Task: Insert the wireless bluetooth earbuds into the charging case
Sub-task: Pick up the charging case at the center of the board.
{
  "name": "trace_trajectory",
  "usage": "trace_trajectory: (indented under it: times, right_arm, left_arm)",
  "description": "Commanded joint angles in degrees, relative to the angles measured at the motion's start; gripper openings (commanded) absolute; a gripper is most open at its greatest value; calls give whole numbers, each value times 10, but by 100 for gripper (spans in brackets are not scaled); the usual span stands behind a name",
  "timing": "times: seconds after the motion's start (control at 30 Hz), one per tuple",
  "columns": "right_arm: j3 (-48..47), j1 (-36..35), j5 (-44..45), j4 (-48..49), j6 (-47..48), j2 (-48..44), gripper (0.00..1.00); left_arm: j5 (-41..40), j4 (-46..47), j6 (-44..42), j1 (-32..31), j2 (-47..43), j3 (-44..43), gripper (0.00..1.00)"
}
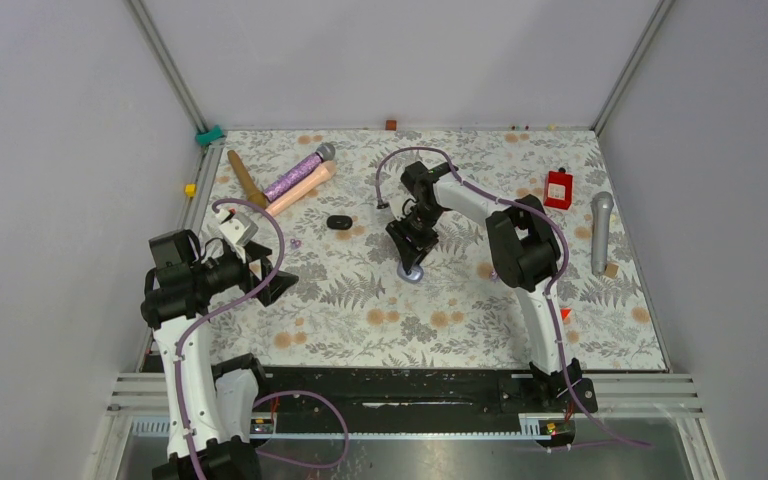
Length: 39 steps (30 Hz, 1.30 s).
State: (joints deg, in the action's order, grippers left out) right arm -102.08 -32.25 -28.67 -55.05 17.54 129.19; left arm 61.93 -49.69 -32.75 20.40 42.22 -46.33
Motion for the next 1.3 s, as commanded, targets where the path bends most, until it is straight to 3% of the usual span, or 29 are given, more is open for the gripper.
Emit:
trace_trajectory:
  times: [0.0, 0.37, 0.7, 0.93, 1.27]
  right_arm:
    - [3, -7, 3, -23, 5, 3, 51]
    - [25, -35, 19, -25, 15, -6, 56]
    - [33, -35, 0, -26, 48, -40, 37]
    - [47, -35, -58, -26, 84, -110, 33]
    - [14, -35, -75, -47, 87, -219, 27]
  left_arm:
    - [17, 13, -8, 4, -3, -11, 99]
    - [18, 12, -7, 4, -2, -11, 99]
    - [18, 12, -7, 4, -1, -10, 99]
    - [20, 12, -6, 4, 1, -11, 99]
    - [32, 12, 8, 3, 18, -28, 99]
